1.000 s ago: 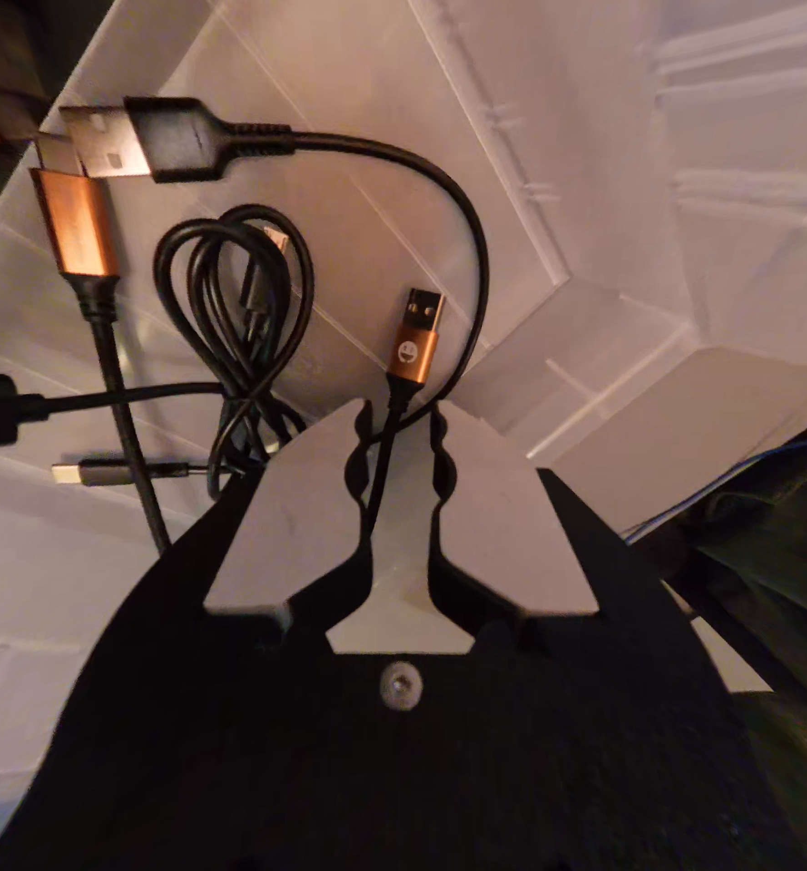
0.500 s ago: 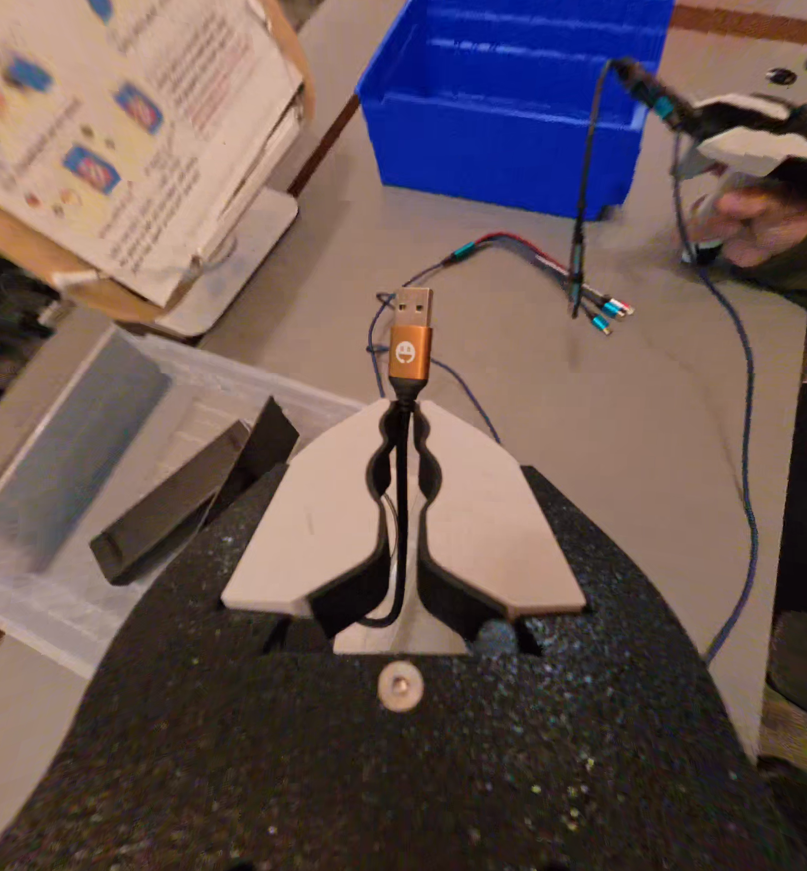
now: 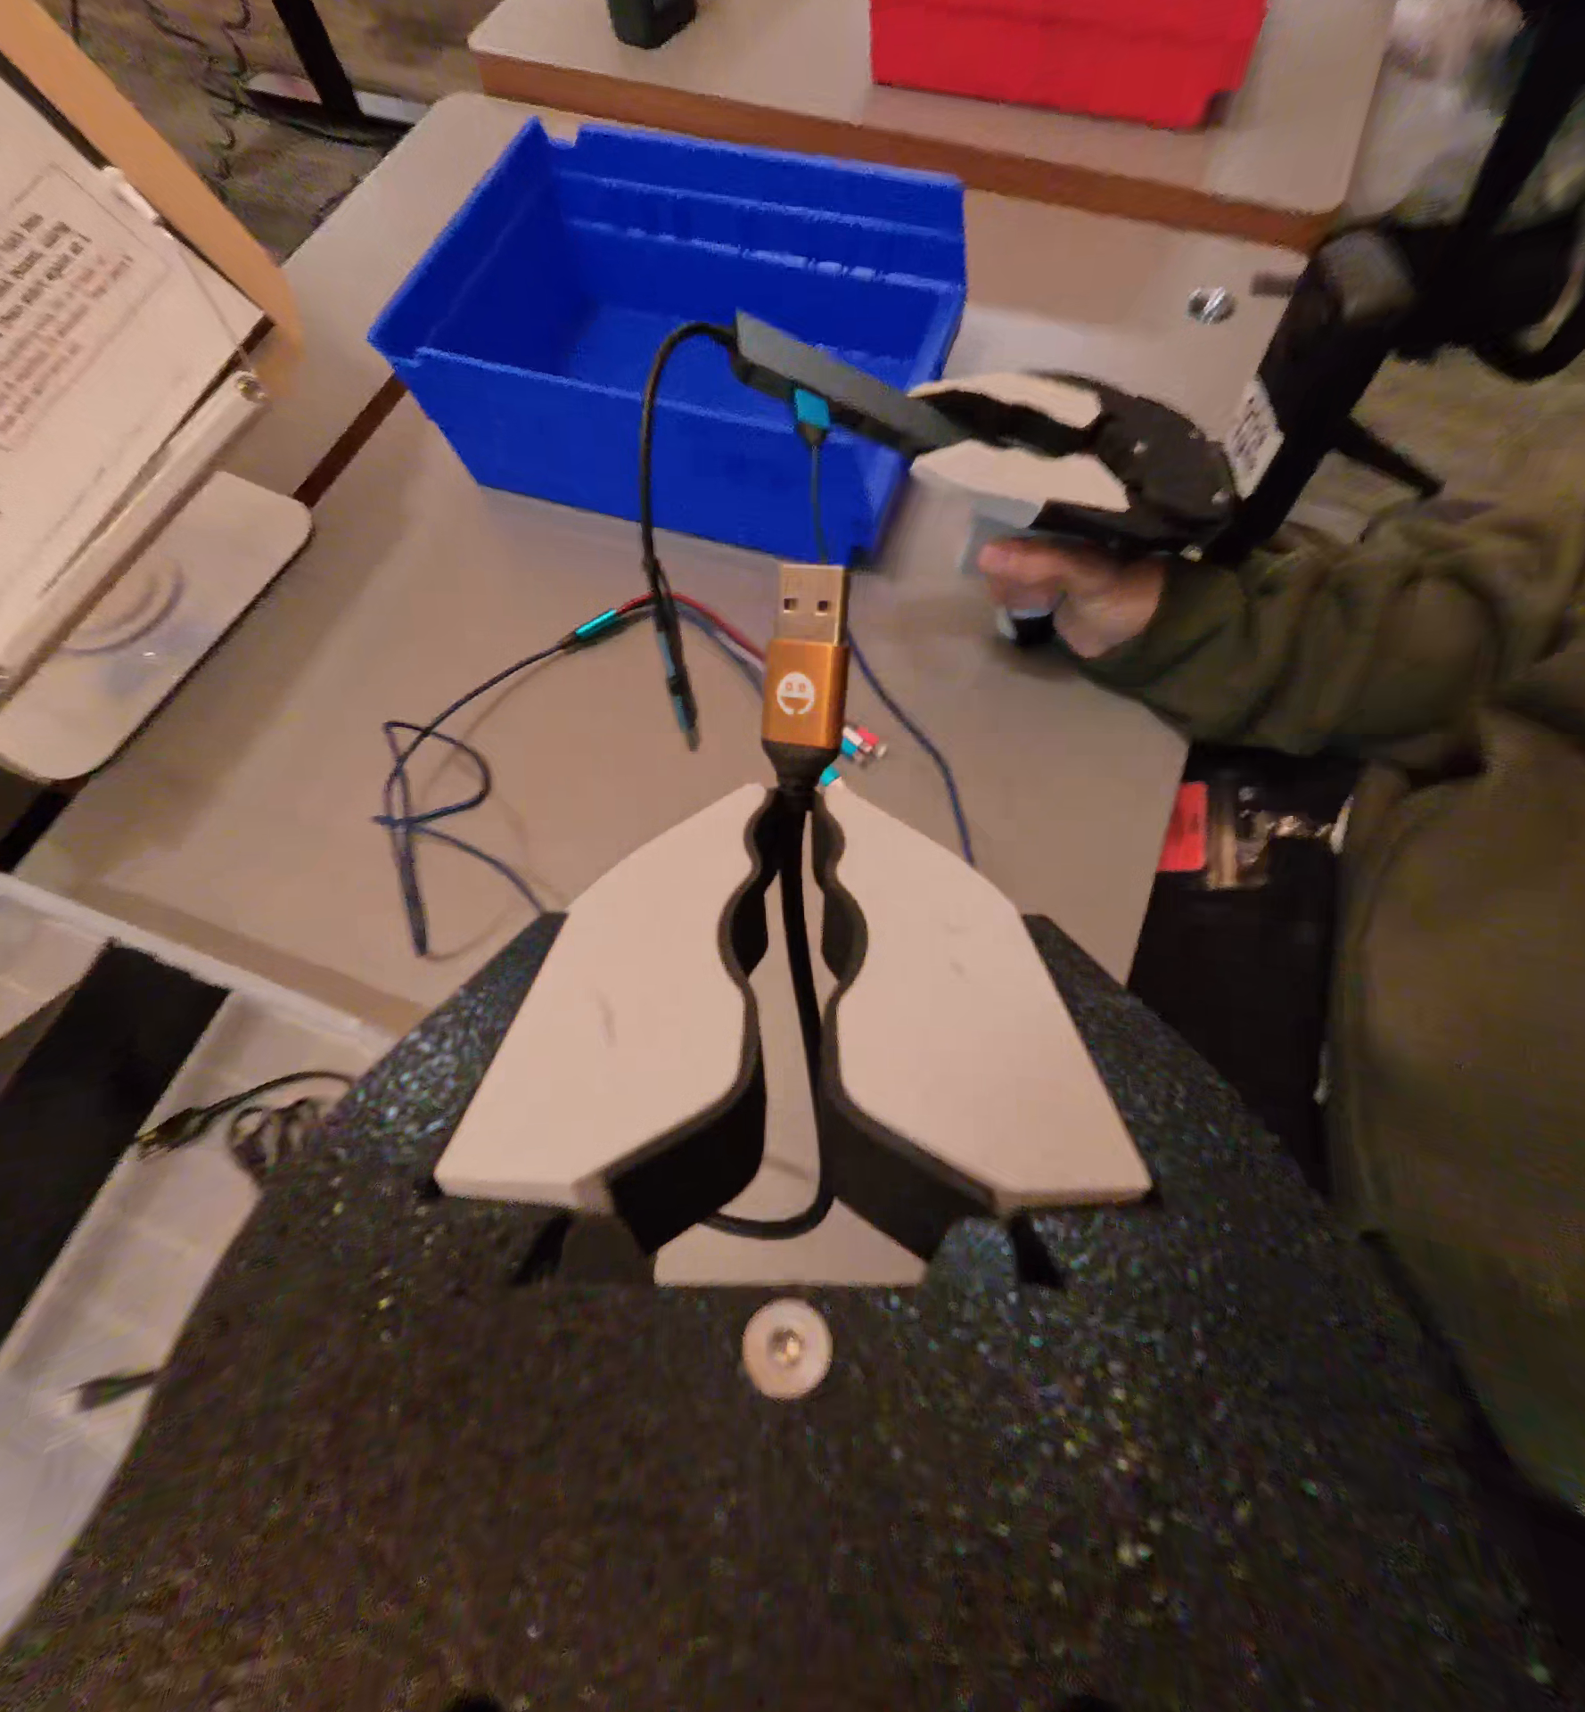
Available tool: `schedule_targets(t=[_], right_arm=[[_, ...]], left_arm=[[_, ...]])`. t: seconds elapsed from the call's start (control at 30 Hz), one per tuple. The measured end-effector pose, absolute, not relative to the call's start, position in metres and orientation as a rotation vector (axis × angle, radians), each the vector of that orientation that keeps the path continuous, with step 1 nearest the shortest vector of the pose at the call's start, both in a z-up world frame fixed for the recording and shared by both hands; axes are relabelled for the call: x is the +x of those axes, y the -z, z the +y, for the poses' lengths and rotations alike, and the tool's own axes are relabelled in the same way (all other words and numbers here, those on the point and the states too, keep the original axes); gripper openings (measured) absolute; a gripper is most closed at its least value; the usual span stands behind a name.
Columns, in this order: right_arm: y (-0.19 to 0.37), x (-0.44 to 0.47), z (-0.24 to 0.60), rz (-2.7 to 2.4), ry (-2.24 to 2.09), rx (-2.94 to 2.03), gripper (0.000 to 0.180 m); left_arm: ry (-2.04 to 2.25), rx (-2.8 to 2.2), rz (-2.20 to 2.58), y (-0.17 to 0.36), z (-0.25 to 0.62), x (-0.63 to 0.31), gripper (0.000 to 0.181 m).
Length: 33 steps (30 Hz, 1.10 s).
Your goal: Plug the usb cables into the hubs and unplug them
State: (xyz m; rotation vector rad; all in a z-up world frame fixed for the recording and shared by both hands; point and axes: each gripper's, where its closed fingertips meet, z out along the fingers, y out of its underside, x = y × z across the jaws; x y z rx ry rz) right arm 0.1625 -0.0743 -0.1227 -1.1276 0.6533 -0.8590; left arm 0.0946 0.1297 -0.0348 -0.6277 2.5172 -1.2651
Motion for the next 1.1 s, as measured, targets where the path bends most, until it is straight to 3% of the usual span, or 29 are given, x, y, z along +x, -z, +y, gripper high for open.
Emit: schedule_targets(t=[0.17, 0.3, 0.5, 0.67, 0.77, 1.03, 1.1], right_arm=[[0.122, 0.164, -0.088, 0.674, 0.882, -1.112, 0.032], [0.122, 0.165, -0.099, 0.695, 0.884, -1.091, 0.032], [0.122, 0.164, -0.095, 0.68, 0.9, -1.113, 0.032], [0.123, 0.165, -0.094, 0.675, 0.904, -1.12, 0.032], [0.123, 0.165, -0.093, 0.672, 0.903, -1.122, 0.032], [0.123, 0.166, -0.093, 0.671, 0.901, -1.123, 0.032], [0.123, 0.166, -0.093, 0.671, 0.899, -1.122, 0.032]], left_arm=[[1.985, -0.869, 2.346, 0.007, 0.105, 0.084, 0.005], [2.437, -1.01, 2.131, 0.024, 0.116, 0.089, 0.005], [1.814, -1.487, 2.253, 0.16, 0.167, 0.131, 0.006], [1.245, -1.43, 2.422, 0.23, 0.177, 0.141, 0.006], [1.156, -1.323, 2.583, 0.242, 0.156, 0.134, 0.006], [2.018, -1.245, 2.871, 0.163, 0.079, 0.104, 0.006], [1.857, -1.361, 2.979, 0.186, 0.082, 0.109, 0.006]])
